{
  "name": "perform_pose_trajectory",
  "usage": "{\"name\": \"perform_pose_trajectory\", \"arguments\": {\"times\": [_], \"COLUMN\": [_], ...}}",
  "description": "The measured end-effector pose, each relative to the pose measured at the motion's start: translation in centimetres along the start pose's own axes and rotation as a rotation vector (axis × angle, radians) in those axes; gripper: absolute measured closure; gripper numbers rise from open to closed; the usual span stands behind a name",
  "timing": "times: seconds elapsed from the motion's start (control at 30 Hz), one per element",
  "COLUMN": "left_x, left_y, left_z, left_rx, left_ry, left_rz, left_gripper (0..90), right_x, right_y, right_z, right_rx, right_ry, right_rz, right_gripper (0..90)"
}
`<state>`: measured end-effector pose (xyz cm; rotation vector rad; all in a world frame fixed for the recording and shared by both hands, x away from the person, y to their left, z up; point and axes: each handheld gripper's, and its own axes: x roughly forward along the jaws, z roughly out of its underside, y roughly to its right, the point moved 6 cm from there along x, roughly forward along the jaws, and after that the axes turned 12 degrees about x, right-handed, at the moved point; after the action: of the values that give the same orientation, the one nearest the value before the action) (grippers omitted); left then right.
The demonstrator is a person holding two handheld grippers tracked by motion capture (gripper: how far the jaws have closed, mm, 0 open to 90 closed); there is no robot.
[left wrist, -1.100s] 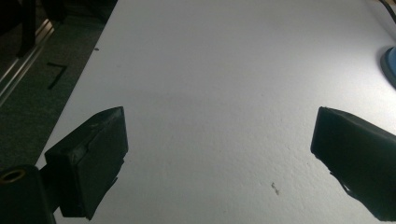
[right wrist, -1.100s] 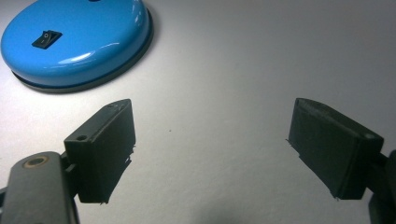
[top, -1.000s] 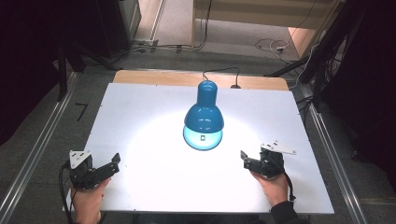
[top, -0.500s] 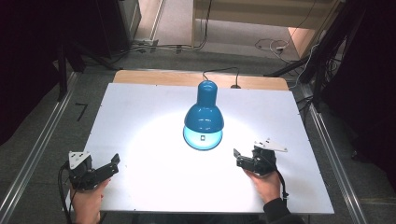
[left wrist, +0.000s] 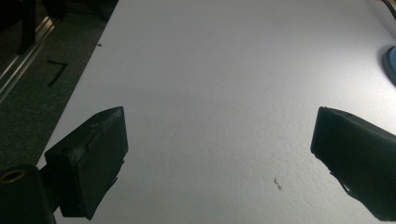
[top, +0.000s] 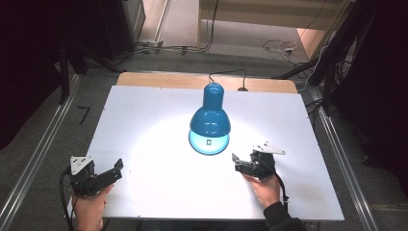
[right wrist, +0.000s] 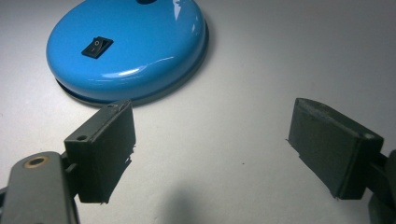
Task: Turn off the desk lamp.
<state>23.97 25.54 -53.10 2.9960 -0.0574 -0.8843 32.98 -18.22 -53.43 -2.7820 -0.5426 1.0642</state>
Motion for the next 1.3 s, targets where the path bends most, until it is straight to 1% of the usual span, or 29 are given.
{"name": "perform_pose_trajectory", "arguments": {"times": [0.07, 0.43, 0.73, 0.77, 0.93, 1.3], "left_x": [0.0, -0.1, -0.1, -0.1, -0.1, -0.1], "left_y": [0.0, 0.0, 0.0, 0.0, 0.0, 0.0], "left_z": [0.0, 0.0, 0.0, 0.0, 0.0, 0.0], "left_rx": [0.002, 0.002, 0.003, 0.003, 0.002, 0.004], "left_ry": [-0.002, 0.000, 0.001, 0.001, 0.000, 0.002], "left_rz": [0.001, 0.003, 0.004, 0.004, 0.005, 0.006], "left_gripper": [4.7, 4.7, 4.7, 4.7, 4.7, 4.7], "right_x": [0.3, 1.1, 1.6, 1.7, 2.0, 2.4], "right_y": [-0.4, -1.6, -2.2, -2.5, -2.9, -3.6], "right_z": [0.1, 0.2, 0.2, 0.2, 0.2, 0.2], "right_rx": [0.000, 0.002, -0.002, 0.001, -0.005, -0.008], "right_ry": [-0.004, -0.015, -0.017, -0.017, -0.020, -0.024], "right_rz": [-0.009, -0.033, -0.038, -0.041, -0.045, -0.058], "right_gripper": [13.3, 13.4, 13.5, 13.5, 13.5, 13.5]}}
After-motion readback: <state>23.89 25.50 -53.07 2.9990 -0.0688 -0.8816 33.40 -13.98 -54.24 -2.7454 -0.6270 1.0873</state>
